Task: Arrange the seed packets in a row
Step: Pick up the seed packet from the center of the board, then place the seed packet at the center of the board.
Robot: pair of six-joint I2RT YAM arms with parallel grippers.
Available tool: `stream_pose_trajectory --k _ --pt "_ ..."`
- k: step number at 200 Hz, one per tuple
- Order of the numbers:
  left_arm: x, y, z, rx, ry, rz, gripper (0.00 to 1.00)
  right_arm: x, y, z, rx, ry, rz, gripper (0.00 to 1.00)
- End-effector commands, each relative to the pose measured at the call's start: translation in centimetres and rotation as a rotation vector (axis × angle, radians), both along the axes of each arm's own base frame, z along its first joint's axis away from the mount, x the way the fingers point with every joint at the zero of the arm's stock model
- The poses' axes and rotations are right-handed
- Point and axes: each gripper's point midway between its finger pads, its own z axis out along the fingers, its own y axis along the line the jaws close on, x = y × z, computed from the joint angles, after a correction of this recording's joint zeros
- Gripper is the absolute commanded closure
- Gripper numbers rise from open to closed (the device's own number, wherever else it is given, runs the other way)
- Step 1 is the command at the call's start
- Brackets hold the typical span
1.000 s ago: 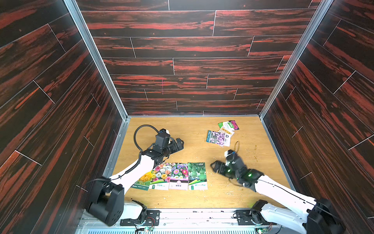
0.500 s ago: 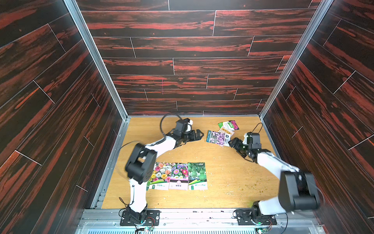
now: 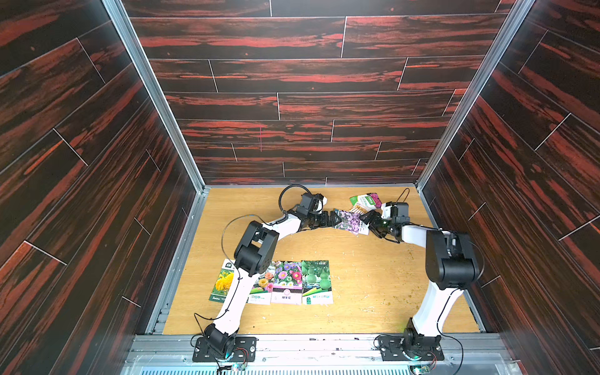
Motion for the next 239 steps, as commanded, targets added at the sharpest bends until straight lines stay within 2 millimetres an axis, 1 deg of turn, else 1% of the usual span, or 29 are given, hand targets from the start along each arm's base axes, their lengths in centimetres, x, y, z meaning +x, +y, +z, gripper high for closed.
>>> stream_pose_trajectory --k 1,29,38,42,47,53,66,77,86,88,89,90,91,92,96,113,129,142,159,177,189,197,207,229,239 --pt "-0.9 -1.9 -0.4 -0.091 0.074 -0.055 0.14 0.1 0.2 -0.9 0.000 0.017 0.023 0.24" --pt "-1.5 -3.4 -0.2 -0.133 0.100 -0.095 0.43 0.2 0.5 -1.8 0.020 0.035 0.044 0.24" --pt "-1.6 -3.7 0.0 -0.144 0.106 -0.098 0.57 0.2 0.7 -2.0 0.027 0.036 0.048 0.24" --pt "-1.6 -3.8 0.2 -0.150 0.102 -0.099 0.63 0.2 0.7 -2.1 0.032 0.038 0.046 0.24" --pt "-1.6 -3.9 0.4 -0.154 0.103 -0.098 0.65 0.2 0.7 -2.2 0.034 0.037 0.047 0.25" --pt "-1.6 -3.9 0.6 -0.154 0.102 -0.095 0.71 0.1 0.7 -2.2 0.036 0.037 0.045 0.25" --pt "-1.7 -3.8 1.4 -0.157 0.087 -0.092 0.92 -0.2 0.7 -2.2 0.039 0.034 0.043 0.25" --pt "-1.8 -3.6 2.5 -0.165 0.061 -0.086 1.00 -0.5 0.5 -1.6 0.041 0.019 0.033 0.25" --pt "-1.8 -3.2 3.4 -0.166 0.034 -0.067 1.00 -1.1 0.5 -0.8 0.051 -0.002 0.030 0.26" --pt "-1.9 -3.2 3.3 -0.163 0.030 -0.062 1.00 -1.2 0.6 -0.4 0.055 -0.010 0.031 0.26" --pt "-1.9 -3.2 3.9 -0.169 0.022 -0.062 1.00 -1.3 0.6 -0.3 0.057 -0.011 0.032 0.25" --pt "-1.9 -3.1 3.6 -0.164 0.021 -0.054 1.00 -1.4 0.6 -0.3 0.058 -0.013 0.031 0.25" --pt "-1.9 -3.0 3.9 -0.167 0.015 -0.054 1.00 -1.5 0.6 0.0 0.061 -0.019 0.033 0.26" --pt "-1.9 -2.9 3.7 -0.163 0.015 -0.047 1.00 -1.5 0.7 0.2 0.063 -0.023 0.034 0.25" --pt "-1.9 -2.7 4.2 -0.167 -0.002 -0.034 1.00 -2.0 0.8 0.8 0.073 -0.038 0.036 0.26" --pt "-2.2 -1.5 6.8 -0.201 -0.084 0.034 1.00 -4.4 1.2 3.2 0.106 -0.103 0.028 0.25" --pt "-2.8 -0.1 9.0 -0.238 -0.158 0.113 1.00 -6.8 1.5 4.9 0.157 -0.147 0.012 0.25" --pt "-3.1 1.2 10.6 -0.273 -0.214 0.204 1.00 -8.5 2.5 6.3 0.235 -0.196 0.014 0.25" --pt "-3.7 2.6 11.7 -0.345 -0.254 0.316 1.00 -10.6 4.9 7.6 0.314 -0.244 0.062 0.25" --pt "-5.1 2.9 13.1 -0.455 -0.295 0.352 1.00 -12.5 7.6 8.4 0.394 -0.288 0.095 0.25" --pt "-6.3 2.8 13.6 -0.490 -0.320 0.367 1.00 -13.2 9.0 8.9 0.449 -0.323 0.113 0.25" --pt "-7.2 2.6 14.0 -0.496 -0.338 0.364 1.00 -13.4 9.7 9.7 0.488 -0.359 0.126 0.25" --pt "-8.3 2.1 14.5 -0.495 -0.351 0.349 1.00 -13.7 10.3 10.5 0.529 -0.403 0.144 0.25" --pt "-11.6 1.3 15.5 -0.495 -0.379 0.307 1.00 -14.6 10.6 12.9 0.608 -0.526 0.158 0.26" --pt "-13.1 1.3 15.9 -0.495 -0.401 0.299 1.00 -14.8 10.6 13.0 0.617 -0.538 0.150 0.26"
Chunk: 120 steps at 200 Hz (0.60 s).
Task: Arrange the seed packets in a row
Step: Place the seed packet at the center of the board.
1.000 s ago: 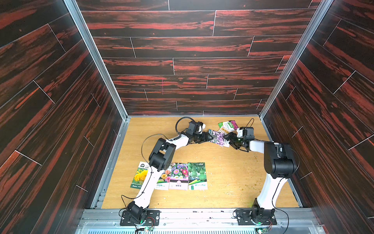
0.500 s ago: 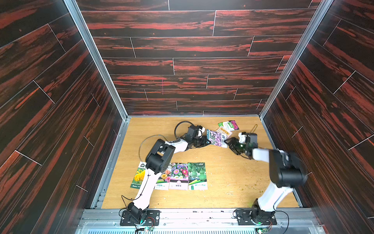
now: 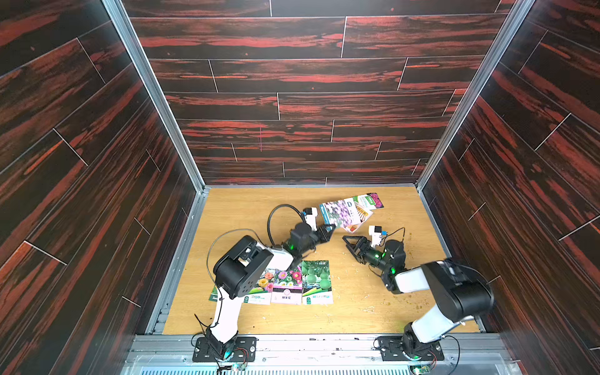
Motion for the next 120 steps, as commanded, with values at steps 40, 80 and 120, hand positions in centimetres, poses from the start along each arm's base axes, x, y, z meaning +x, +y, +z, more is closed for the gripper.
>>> stream_pose_trajectory --k 40,80,120 --pt "-6.8 -0.4 8.8 -0.051 -0.274 -0.051 1.00 -1.4 1.4 7.6 0.143 -0.292 -0.006 0.26" --pt "-8.4 0.0 9.3 -0.027 -0.292 -0.064 1.00 -2.2 0.8 10.1 0.166 -0.365 -0.051 0.33" --pt "-8.5 0.5 8.6 -0.013 -0.278 -0.050 1.00 -2.8 0.8 11.6 0.193 -0.391 -0.038 0.55"
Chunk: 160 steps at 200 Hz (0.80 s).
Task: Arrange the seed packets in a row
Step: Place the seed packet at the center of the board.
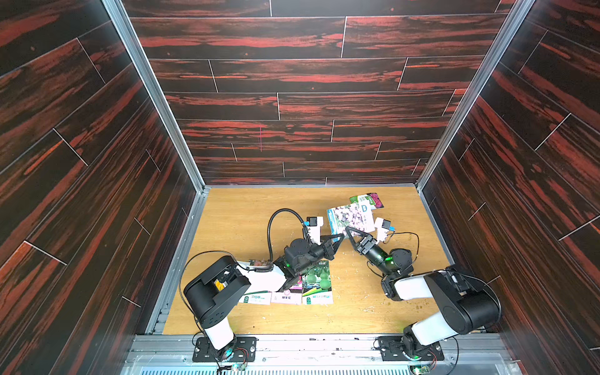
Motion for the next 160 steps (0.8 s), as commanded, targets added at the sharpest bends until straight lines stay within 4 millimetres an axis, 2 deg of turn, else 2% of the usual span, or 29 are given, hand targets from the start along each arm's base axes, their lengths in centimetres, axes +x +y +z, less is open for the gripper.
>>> stream_pose_trajectory --k 1,37,65,72,81,84,85,96,106,116,127,139,160 --pt "-0.3 0.6 1.2 -0.005 -0.041 0.019 1.00 -0.6 -0.2 1.4 0.023 -0.047 -0.003 0.56" --pt "-0.2 0.4 1.0 -0.001 -0.023 0.016 0.99 -0.8 0.3 2.0 0.034 -0.053 0.028 0.80" --pt "0.0 1.5 0.2 0.057 -0.001 0.063 0.51 -0.7 0.4 1.3 0.009 -0.030 0.028 1.00" --pt "0.0 2.2 0.0 0.081 0.001 0.087 0.39 -1.1 0.8 0.9 -0.020 -0.026 0.062 1.00" --pt "0.1 3.5 -0.5 0.127 0.017 0.116 0.30 -1.3 1.0 0.5 -0.049 -0.020 0.079 1.00" --pt "0.2 4.0 -1.2 0.152 0.033 0.128 0.28 -1.3 1.0 0.3 -0.061 -0.013 0.085 1.00" --pt "0.2 4.2 -0.8 0.151 0.028 0.132 0.27 -1.3 1.1 0.3 -0.065 -0.012 0.089 1.00" --pt "0.3 6.5 -1.9 0.225 0.057 0.183 0.22 -1.4 1.3 -0.5 -0.116 0.029 0.133 1.00" --pt "0.3 9.5 -2.6 0.292 0.090 0.262 0.15 -1.5 1.4 -1.4 -0.179 0.088 0.188 1.00" --pt "0.1 12.4 -2.8 0.359 0.104 0.339 0.01 -1.9 1.4 -2.4 -0.268 0.165 0.247 1.00" --pt "-0.4 14.6 -2.8 0.442 0.090 0.368 0.00 -2.8 1.1 -3.4 -0.385 0.243 0.288 1.00" --pt "-0.9 15.6 -2.7 0.494 0.058 0.334 0.00 -4.5 0.6 -3.4 -0.485 0.282 0.330 1.00" --pt "-2.1 14.2 -2.1 0.509 -0.001 0.185 0.00 -7.6 0.3 -2.7 -0.541 0.317 0.426 1.00"
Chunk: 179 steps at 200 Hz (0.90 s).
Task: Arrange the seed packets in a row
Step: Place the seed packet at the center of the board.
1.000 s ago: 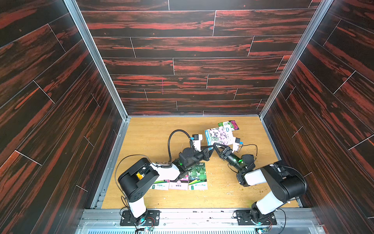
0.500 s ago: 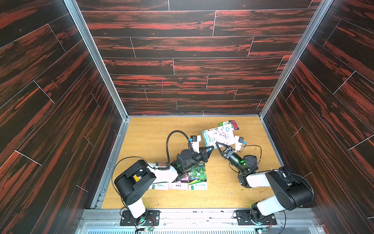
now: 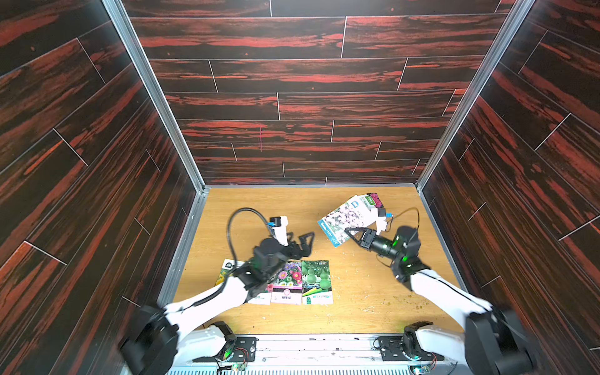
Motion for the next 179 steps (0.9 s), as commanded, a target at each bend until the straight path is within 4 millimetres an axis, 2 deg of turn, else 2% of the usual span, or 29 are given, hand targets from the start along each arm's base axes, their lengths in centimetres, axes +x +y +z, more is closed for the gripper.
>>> stream_pose_trajectory --k 1,24,46,63,93,108,114,129,141,159,170,179 --pt "-2.0 -0.3 -3.9 0.199 0.053 -0.145 0.00 -6.1 -0.3 -4.5 -0.181 0.220 0.192 1.00" --pt "-4.0 -3.5 -2.1 0.141 -0.014 -0.367 0.04 -8.7 -0.3 -4.7 -0.179 0.236 0.279 1.00" --pt "-4.7 -5.8 -2.1 0.168 -0.003 -0.518 0.05 -10.0 -0.4 -5.4 -0.163 0.244 0.306 1.00" --pt "-4.8 -7.3 -2.4 0.196 0.027 -0.610 0.05 -10.5 -0.5 -5.9 -0.158 0.249 0.309 1.00" --pt "-5.6 -10.5 -1.4 0.135 0.060 -0.809 0.05 -10.9 -0.5 -6.7 -0.148 0.262 0.318 1.00" --pt "-6.0 -12.1 -2.1 0.109 0.134 -0.928 0.06 -11.0 -0.5 -6.4 -0.146 0.247 0.321 1.00" --pt "-5.9 -12.6 -2.7 0.108 0.179 -0.956 0.01 -11.1 -0.5 -6.3 -0.146 0.238 0.323 1.00" --pt "-5.3 -13.4 -4.5 0.125 0.279 -0.974 0.00 -11.2 -0.6 -6.0 -0.154 0.218 0.315 1.00" --pt "-5.0 -13.8 -4.9 0.111 0.289 -0.974 0.00 -11.2 -0.7 -5.9 -0.156 0.211 0.312 1.00" --pt "-4.7 -14.2 -3.9 0.072 0.243 -0.976 0.00 -11.3 -0.7 -6.2 -0.157 0.213 0.311 1.00" --pt "-4.6 -14.3 -3.3 0.061 0.223 -0.979 0.06 -11.3 -0.8 -6.3 -0.159 0.211 0.308 1.00" --pt "-4.7 -14.5 -2.9 0.049 0.215 -0.992 0.15 -11.3 -0.8 -6.2 -0.157 0.208 0.311 1.00"
